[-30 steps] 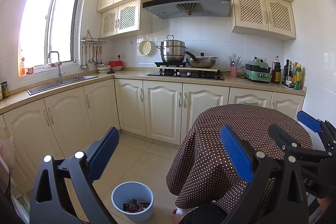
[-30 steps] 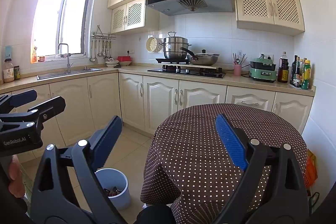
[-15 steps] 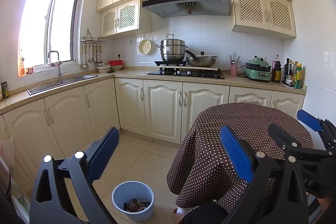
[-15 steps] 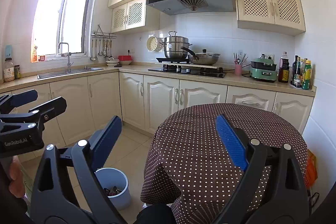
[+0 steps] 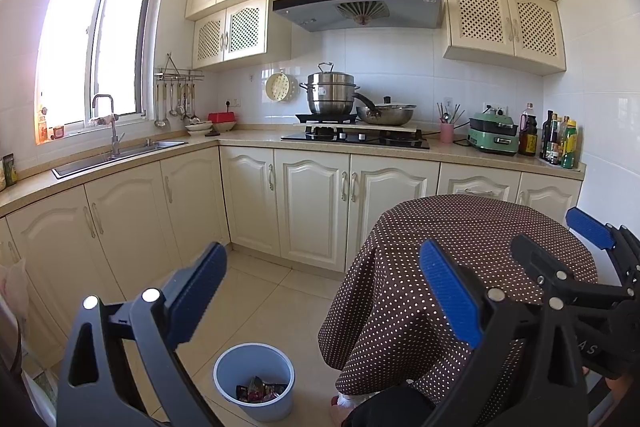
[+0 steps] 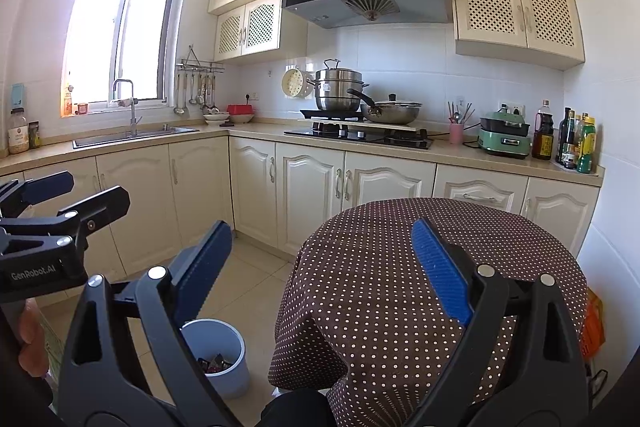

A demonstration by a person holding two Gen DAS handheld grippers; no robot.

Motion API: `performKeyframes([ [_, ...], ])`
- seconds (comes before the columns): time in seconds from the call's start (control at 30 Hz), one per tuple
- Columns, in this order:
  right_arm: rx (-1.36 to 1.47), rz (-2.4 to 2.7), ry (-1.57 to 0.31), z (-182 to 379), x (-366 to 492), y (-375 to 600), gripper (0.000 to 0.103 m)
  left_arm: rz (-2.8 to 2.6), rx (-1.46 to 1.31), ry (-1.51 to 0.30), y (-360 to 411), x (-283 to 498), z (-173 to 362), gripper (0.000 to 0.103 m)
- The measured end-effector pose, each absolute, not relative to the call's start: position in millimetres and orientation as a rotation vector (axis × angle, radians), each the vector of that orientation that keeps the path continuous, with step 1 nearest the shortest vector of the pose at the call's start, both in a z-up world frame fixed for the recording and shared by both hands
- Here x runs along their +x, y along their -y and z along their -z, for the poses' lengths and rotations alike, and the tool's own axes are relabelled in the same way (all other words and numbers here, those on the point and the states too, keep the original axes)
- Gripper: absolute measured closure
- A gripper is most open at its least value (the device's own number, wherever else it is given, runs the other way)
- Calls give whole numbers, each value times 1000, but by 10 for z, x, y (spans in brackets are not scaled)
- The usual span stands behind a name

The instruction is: Collect trash

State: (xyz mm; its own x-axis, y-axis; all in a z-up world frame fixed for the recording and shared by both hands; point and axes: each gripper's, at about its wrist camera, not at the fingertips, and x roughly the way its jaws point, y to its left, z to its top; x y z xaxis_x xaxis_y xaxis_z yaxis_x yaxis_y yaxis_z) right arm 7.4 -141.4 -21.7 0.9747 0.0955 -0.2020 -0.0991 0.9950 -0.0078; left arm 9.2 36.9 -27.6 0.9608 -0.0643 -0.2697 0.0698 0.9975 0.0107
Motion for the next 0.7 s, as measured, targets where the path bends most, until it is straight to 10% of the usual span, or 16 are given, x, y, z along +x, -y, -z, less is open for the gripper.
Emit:
performKeyframes([
  [0.7,-28,-93,-224,256,148,1401,13,58,24,-294,-368,123,348,8],
])
